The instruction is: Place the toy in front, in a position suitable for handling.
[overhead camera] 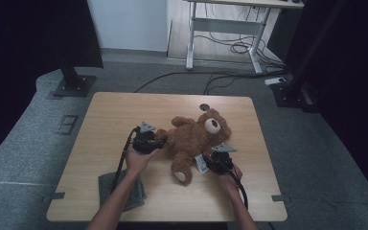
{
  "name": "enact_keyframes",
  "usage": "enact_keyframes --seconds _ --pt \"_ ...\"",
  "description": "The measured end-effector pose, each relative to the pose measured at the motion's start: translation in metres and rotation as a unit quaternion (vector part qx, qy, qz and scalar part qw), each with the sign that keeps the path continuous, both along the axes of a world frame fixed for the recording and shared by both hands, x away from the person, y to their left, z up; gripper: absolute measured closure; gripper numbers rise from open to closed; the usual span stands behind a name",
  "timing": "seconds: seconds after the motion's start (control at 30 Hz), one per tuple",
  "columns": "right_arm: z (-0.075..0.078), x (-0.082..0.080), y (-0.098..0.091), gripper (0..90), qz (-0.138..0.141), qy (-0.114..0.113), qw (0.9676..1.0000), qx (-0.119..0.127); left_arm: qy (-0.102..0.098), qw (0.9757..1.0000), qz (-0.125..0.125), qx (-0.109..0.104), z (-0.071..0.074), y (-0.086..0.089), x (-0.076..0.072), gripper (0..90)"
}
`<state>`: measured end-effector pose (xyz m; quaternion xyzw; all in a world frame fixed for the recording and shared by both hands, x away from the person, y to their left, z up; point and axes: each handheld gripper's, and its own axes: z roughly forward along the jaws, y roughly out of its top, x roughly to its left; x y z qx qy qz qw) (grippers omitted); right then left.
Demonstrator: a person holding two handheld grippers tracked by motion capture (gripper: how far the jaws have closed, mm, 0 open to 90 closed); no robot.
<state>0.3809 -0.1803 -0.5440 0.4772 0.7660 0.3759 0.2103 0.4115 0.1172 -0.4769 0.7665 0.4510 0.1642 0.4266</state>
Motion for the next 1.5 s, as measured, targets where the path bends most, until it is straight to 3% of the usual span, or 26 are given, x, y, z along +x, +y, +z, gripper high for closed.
enact_keyframes --seconds 0.2,0.33,0.4,0.57,0.73,0.9,1.07,1.23,1.5 --pt "0.017 -0.011 0.001 73.5 -0.003 -0.050 0.9983 0.029 -0.027 0.9994 0.018 0.009 0.015 0.002 0.004 66.3" --pt "0.031 -0.021 0.006 74.2 0.001 -0.087 0.9951 0.047 -0.026 0.9994 0.023 0.008 0.020 0.006 0.010 68.1" --pt "0.039 -0.025 0.008 74.4 0.012 -0.098 0.9932 0.061 -0.029 0.9992 0.027 0.003 0.022 0.010 0.011 68.8" --pt "0.050 -0.040 0.022 74.4 0.046 -0.117 0.9905 0.056 -0.027 0.9991 0.033 0.002 0.024 0.014 0.018 69.9" --pt "0.049 -0.049 0.035 74.3 0.068 -0.118 0.9896 0.044 -0.030 0.9990 0.030 0.013 0.026 0.008 0.029 70.5" --pt "0.034 -0.043 0.051 74.2 0.079 -0.090 0.9919 0.040 -0.031 0.9987 0.030 0.027 0.024 0.000 0.038 70.6" --pt "0.027 -0.043 0.062 74.1 0.099 -0.090 0.9902 0.038 -0.024 0.9990 0.028 0.025 0.020 0.001 0.040 70.3" --pt "0.025 -0.042 0.057 73.5 0.102 -0.085 0.9904 0.039 -0.024 0.9990 0.031 0.019 0.019 0.005 0.033 69.1" --pt "0.018 -0.036 0.042 73.1 0.081 -0.068 0.9933 0.049 -0.022 0.9991 0.034 0.010 0.020 0.022 0.019 68.6"
